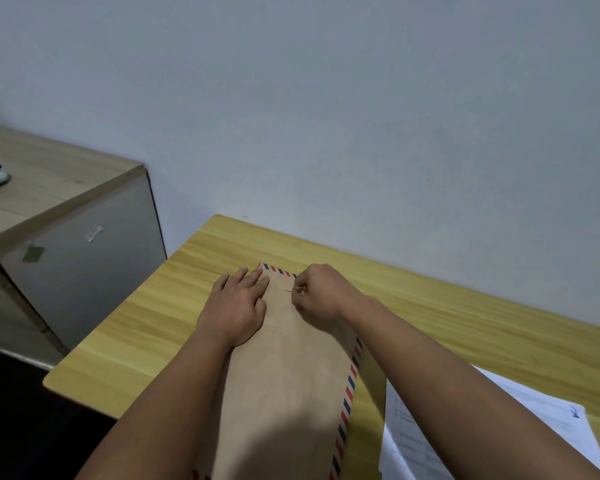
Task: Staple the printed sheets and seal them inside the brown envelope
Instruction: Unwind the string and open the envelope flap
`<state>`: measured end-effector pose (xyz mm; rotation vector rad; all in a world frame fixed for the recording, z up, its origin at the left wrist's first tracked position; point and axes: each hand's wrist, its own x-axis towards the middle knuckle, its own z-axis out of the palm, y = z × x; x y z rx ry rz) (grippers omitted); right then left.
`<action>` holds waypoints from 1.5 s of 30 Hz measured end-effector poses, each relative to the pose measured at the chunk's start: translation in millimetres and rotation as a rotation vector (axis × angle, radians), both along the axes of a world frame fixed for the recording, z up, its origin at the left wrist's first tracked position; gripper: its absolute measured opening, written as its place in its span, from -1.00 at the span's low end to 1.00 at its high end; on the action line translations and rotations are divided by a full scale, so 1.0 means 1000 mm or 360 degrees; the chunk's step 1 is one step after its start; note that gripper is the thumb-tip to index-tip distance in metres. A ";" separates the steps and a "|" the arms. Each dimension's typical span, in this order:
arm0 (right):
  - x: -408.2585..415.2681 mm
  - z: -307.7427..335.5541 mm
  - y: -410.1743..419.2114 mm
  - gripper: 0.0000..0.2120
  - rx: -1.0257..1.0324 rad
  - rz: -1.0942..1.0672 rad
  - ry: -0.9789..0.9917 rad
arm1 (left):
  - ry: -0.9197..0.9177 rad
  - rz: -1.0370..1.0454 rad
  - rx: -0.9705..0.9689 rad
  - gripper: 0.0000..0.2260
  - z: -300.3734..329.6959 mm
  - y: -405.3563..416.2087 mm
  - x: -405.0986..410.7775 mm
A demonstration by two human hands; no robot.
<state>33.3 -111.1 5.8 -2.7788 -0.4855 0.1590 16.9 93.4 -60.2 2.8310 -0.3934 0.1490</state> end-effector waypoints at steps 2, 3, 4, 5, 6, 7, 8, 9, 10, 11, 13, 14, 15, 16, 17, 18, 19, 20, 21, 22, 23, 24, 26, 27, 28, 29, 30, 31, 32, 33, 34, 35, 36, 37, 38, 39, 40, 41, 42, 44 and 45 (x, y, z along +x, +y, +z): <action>-0.009 0.002 -0.002 -0.83 0.0059 0.0085 0.0136 | -0.0008 0.0000 0.0005 -0.42 -0.001 0.001 0.000; -0.012 0.002 -0.006 -0.83 0.0064 0.0092 0.0196 | -0.0016 0.0002 0.0004 -0.42 -0.002 0.001 0.000; -0.014 0.003 -0.011 -0.83 0.0055 0.0067 0.0244 | -0.0024 0.0003 0.0003 -0.42 -0.003 0.001 0.000; -0.015 0.005 -0.018 -0.85 0.0044 0.0013 0.0287 | -0.0028 0.0002 0.0002 -0.41 -0.004 0.001 0.001; -0.013 0.006 -0.027 -0.87 0.0043 -0.0056 0.0327 | -0.0028 -0.0002 -0.0003 -0.40 -0.004 0.001 0.001; -0.011 0.009 -0.036 -0.89 0.0040 -0.0123 0.0350 | -0.0030 -0.0005 -0.0010 -0.38 -0.004 0.001 0.001; -0.007 0.011 -0.044 -0.90 0.0014 -0.0176 0.0351 | -0.0034 -0.0008 -0.0017 -0.36 -0.004 0.001 0.001; -0.002 0.015 -0.051 -0.90 -0.0042 -0.0206 0.0318 | -0.0041 -0.0011 -0.0023 -0.35 -0.003 0.001 0.001; 0.003 0.017 -0.056 -0.90 -0.0113 -0.0244 0.0267 | -0.0046 -0.0013 -0.0028 -0.35 -0.003 0.001 0.001; 0.009 0.018 -0.061 -0.90 -0.0164 -0.0310 0.0213 | -0.0047 -0.0013 -0.0031 -0.35 -0.003 0.001 0.000; 0.021 0.017 -0.064 -0.90 -0.0185 -0.0475 0.0078 | -0.0045 -0.0010 -0.0031 -0.35 -0.003 0.001 0.000; 0.028 0.015 -0.062 -0.90 -0.0149 -0.0560 0.0011 | -0.0043 -0.0009 -0.0027 -0.34 -0.003 0.001 0.000; 0.036 0.014 -0.060 -0.89 -0.0074 -0.0636 -0.0052 | -0.0041 -0.0009 -0.0020 -0.33 -0.002 0.000 0.000; 0.043 0.014 -0.055 -0.87 0.0019 -0.0696 -0.0105 | -0.0040 -0.0008 -0.0010 -0.34 -0.002 0.000 0.000; 0.049 0.014 -0.049 -0.86 0.0121 -0.0735 -0.0151 | -0.0038 -0.0007 -0.0004 -0.34 -0.001 0.000 0.000; 0.054 0.015 -0.042 -0.84 0.0215 -0.0751 -0.0186 | -0.0035 -0.0007 -0.0002 -0.35 -0.001 0.000 0.000; 0.057 0.016 -0.033 -0.82 0.0305 -0.0738 -0.0200 | -0.0032 -0.0008 -0.0005 -0.35 -0.001 0.001 0.000; 0.057 0.017 -0.022 -0.80 0.0407 -0.0705 -0.0188 | -0.0029 -0.0009 -0.0004 -0.36 -0.002 0.001 0.000; 0.056 0.019 -0.011 -0.79 0.0537 -0.0659 -0.0147 | -0.0028 -0.0010 0.0002 -0.37 -0.002 0.002 0.000; 0.051 0.022 0.000 -0.79 0.0688 -0.0613 -0.0067 | -0.0028 -0.0011 0.0011 -0.39 -0.002 0.002 0.001; 0.045 0.025 0.010 -0.80 0.0855 -0.0562 0.0040 | -0.0029 -0.0012 0.0019 -0.39 -0.003 0.002 0.001; 0.037 0.029 0.019 -0.82 0.1023 -0.0498 0.0170 | -0.0031 -0.0014 0.0028 -0.38 -0.003 0.001 0.001; 0.021 0.032 0.029 -0.87 0.1239 -0.0366 0.0481 | -0.0040 -0.0019 0.0044 -0.37 -0.003 0.001 0.001; 0.013 0.030 0.031 -0.90 0.1260 -0.0310 0.0637 | -0.0047 -0.0020 0.0039 -0.38 -0.003 0.001 0.001; 0.005 0.026 0.029 -0.92 0.1242 -0.0267 0.0805 | -0.0048 -0.0021 0.0030 -0.38 -0.003 0.002 0.001; -0.001 0.022 0.024 -0.93 0.1184 -0.0249 0.0980 | -0.0041 -0.0024 0.0022 -0.37 -0.003 0.002 0.001; -0.007 0.018 0.016 -0.92 0.1121 -0.0242 0.1144 | -0.0030 -0.0025 0.0016 -0.37 -0.003 0.002 0.001; -0.011 0.015 0.007 -0.92 0.1035 -0.0220 0.1263 | -0.0019 -0.0024 0.0012 -0.37 -0.002 0.002 0.001; -0.014 0.015 -0.004 -0.92 0.0917 -0.0191 0.1308 | -0.0014 -0.0019 0.0011 -0.38 -0.002 0.002 0.001; -0.018 0.018 -0.015 -0.92 0.0769 -0.0170 0.1289 | -0.0013 -0.0016 0.0012 -0.39 -0.002 0.001 0.001; -0.019 0.022 -0.026 -0.92 0.0602 -0.0173 0.1232 | -0.0019 -0.0016 0.0007 -0.40 -0.002 0.001 0.001; -0.017 0.024 -0.037 -0.91 0.0439 -0.0200 0.1157 | -0.0023 -0.0018 -0.0005 -0.41 -0.002 0.001 0.001; -0.014 0.027 -0.047 -0.91 0.0254 -0.0213 0.1048 | -0.0028 -0.0021 -0.0019 -0.41 -0.002 0.001 0.001; -0.008 0.028 -0.055 -0.90 0.0020 -0.0199 0.0879 | -0.0029 -0.0022 -0.0035 -0.40 -0.002 0.001 0.000; 0.000 0.029 -0.062 -0.89 -0.0238 -0.0174 0.0678 | -0.0033 -0.0025 -0.0056 -0.40 -0.002 0.001 0.000; 0.008 0.030 -0.066 -0.88 -0.0456 -0.0151 0.0481 | -0.0035 -0.0026 -0.0086 -0.41 -0.002 0.001 0.000; 0.016 0.032 -0.067 -0.89 -0.0589 -0.0147 0.0322 | -0.0034 -0.0026 -0.0129 -0.44 -0.002 0.002 0.000; 0.022 0.035 -0.067 -0.89 -0.0644 -0.0145 0.0192 | -0.0036 -0.0027 -0.0176 -0.49 -0.002 0.002 0.000; 0.029 0.039 -0.067 -0.86 -0.0670 -0.0156 0.0092 | -0.0045 -0.0034 -0.0228 -0.56 -0.002 0.002 0.000; 0.041 0.042 -0.064 -0.73 -0.0748 -0.0162 -0.0051 | -0.0080 -0.0054 -0.0294 -0.68 -0.002 0.002 0.000; 0.045 0.039 -0.063 -0.65 -0.0801 -0.0172 -0.0081 | -0.0083 -0.0058 -0.0293 -0.70 -0.002 0.003 0.000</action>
